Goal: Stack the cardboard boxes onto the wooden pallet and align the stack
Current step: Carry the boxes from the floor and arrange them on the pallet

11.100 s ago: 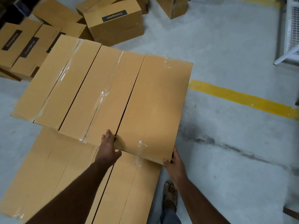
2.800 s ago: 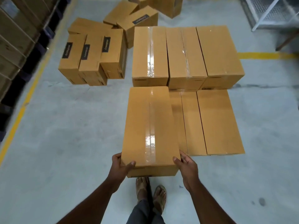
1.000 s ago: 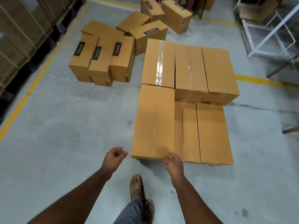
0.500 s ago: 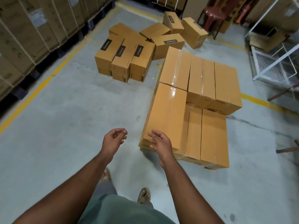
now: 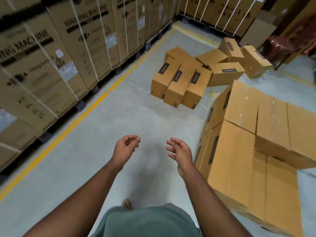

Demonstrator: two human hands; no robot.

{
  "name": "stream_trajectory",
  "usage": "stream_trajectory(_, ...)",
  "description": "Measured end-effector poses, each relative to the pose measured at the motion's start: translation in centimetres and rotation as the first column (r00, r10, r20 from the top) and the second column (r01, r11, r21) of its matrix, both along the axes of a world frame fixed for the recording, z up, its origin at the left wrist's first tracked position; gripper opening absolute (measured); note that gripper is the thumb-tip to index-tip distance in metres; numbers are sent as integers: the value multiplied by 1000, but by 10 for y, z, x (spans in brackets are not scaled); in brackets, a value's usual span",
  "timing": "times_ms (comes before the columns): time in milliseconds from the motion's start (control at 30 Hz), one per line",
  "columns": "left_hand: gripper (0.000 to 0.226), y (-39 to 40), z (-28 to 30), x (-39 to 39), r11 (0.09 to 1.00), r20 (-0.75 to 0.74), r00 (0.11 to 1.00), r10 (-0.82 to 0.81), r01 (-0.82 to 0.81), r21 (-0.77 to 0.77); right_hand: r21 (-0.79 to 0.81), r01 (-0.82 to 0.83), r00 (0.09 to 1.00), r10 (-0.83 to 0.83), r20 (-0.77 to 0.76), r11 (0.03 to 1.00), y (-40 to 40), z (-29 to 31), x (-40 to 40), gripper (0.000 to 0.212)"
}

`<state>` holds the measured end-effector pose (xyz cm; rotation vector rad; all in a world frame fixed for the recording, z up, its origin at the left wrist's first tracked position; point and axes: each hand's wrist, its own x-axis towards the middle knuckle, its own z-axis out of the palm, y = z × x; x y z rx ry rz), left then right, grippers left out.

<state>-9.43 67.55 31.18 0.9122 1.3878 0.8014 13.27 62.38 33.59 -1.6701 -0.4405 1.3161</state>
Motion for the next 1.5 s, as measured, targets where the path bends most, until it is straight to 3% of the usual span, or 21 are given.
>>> stream_trajectory(200, 15, 118, 13, -29, 1000, -54, 999, 5, -4, 16, 56, 30, 1000, -30, 5, 998, 107, 9, -4, 17)
stream_trajectory(500, 16, 333, 2, 23, 999, -66, 997, -35, 36, 15, 50, 65, 998, -64, -24, 997, 319, -27, 48, 17)
stream_trajectory(867, 12, 588, 9, 103, 998, -64, 997, -50, 48, -35, 29, -9, 1000, 9, 2, 1000, 589, -12, 94, 13)
stream_trajectory(1133, 14, 794, -80, 143, 964, -91, 971, -219, 201, -175, -78, 326, 945, -325, 33, 942, 763, -96, 105, 15)
stream_trajectory(1367, 7, 948, -208, 181, 872, -170, 882, -439, 372, -318, -256, 304, 952, -298, 65, 918, 921, -235, 127, 16)
stream_trajectory(1500, 12, 996, -302, 207, 836, -237, 822, -518, 428, -343, -385, 246, 969, -214, 123, 890, 977, -346, 155, 36)
